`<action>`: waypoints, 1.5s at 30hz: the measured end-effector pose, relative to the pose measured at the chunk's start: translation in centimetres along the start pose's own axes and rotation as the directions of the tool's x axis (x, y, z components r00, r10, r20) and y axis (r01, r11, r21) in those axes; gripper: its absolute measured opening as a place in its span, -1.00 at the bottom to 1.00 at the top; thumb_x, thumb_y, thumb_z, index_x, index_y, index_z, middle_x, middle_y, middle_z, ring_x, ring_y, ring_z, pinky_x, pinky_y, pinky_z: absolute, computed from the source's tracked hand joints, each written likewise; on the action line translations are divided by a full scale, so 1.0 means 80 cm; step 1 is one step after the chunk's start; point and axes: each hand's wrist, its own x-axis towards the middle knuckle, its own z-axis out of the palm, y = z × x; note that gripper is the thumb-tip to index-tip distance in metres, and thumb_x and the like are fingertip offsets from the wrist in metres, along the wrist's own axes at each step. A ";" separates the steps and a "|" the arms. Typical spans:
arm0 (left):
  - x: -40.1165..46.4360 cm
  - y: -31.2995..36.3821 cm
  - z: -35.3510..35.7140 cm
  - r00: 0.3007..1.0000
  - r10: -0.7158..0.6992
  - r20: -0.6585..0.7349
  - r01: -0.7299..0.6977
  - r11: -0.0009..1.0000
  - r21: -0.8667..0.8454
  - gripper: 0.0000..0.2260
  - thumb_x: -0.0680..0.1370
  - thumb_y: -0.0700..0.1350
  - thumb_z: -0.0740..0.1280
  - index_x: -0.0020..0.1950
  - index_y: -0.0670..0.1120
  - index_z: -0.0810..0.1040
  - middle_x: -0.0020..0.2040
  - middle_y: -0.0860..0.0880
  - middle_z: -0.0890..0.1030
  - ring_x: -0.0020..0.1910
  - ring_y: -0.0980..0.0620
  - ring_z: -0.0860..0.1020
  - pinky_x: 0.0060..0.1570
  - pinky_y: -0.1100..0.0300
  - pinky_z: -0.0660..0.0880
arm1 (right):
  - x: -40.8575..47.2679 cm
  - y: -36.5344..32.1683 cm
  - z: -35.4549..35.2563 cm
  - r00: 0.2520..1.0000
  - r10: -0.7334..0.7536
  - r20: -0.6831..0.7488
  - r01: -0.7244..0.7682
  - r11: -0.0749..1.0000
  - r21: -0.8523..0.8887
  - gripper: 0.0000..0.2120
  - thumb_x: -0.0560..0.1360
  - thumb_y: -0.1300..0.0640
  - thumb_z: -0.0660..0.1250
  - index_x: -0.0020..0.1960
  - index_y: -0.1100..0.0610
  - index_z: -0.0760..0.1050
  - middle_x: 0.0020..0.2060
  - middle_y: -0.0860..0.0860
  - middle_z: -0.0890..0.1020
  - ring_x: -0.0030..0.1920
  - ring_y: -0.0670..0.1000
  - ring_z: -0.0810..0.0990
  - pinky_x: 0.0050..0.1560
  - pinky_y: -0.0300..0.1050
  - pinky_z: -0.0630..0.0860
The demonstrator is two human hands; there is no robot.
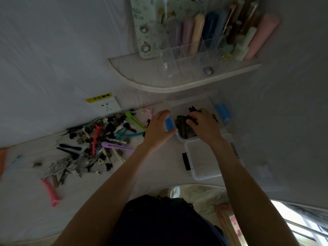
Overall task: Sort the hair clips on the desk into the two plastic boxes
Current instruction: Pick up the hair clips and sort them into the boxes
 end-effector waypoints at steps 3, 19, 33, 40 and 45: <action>0.000 -0.001 -0.001 1.000 0.014 -0.012 -0.014 1.000 -0.002 -0.41 0.43 -0.02 0.43 0.39 -0.16 0.33 0.36 -0.11 0.39 0.31 -0.08 0.39 0.31 0.15 0.28 | -0.002 -0.005 0.005 0.964 -0.264 -0.025 0.259 0.957 -0.129 -0.79 0.54 0.14 0.23 0.10 0.12 0.57 0.08 0.08 0.63 0.09 0.13 0.51 0.08 0.02 0.40; 0.001 -0.002 0.002 0.999 0.027 -0.023 -0.026 0.999 0.028 -0.44 0.47 0.01 0.39 0.41 -0.09 0.31 0.41 -0.05 0.36 0.36 -0.04 0.34 0.34 0.16 0.25 | -0.003 0.012 -0.001 0.996 -0.086 0.007 0.083 0.932 -0.352 -0.45 0.58 -0.14 0.06 -0.26 0.24 0.58 -0.27 0.14 0.58 -0.16 0.13 0.53 -0.09 -0.07 0.37; -0.216 -0.180 -0.128 0.698 -0.321 -0.640 0.375 0.925 -0.055 -0.74 0.46 -0.08 0.30 0.11 -0.14 0.55 -0.01 -0.11 0.61 0.01 -0.09 0.52 0.05 0.03 0.47 | -0.076 -0.156 0.190 0.879 -0.346 0.327 0.359 0.933 0.022 -0.37 0.46 -0.23 0.14 0.46 -0.06 0.11 0.50 0.07 0.09 0.50 0.17 -0.02 0.47 0.15 -0.04; -0.336 -0.288 -0.166 0.331 -0.860 -0.389 0.863 0.443 -0.244 -0.22 0.31 0.01 0.54 0.40 -0.22 0.28 0.28 -0.34 0.36 0.23 -0.33 0.39 0.22 -0.11 0.35 | -0.075 -0.205 0.273 0.894 -0.190 0.406 0.269 0.952 -0.145 -0.19 0.43 -0.23 0.28 0.49 -0.16 -0.13 0.51 0.05 -0.25 0.47 0.21 -0.35 0.40 0.34 -0.26; -0.327 -0.313 -0.186 0.523 -0.805 -0.281 0.765 0.589 -0.261 -0.66 0.36 -0.13 0.42 0.12 -0.04 0.52 -0.07 -0.04 0.61 -0.14 -0.03 0.57 -0.13 0.15 0.45 | -0.083 -0.224 0.301 0.948 -0.092 0.306 0.153 0.971 -0.184 -0.27 0.42 -0.11 0.35 0.47 -0.10 0.06 0.52 0.05 -0.13 0.50 0.21 -0.24 0.41 0.34 -0.15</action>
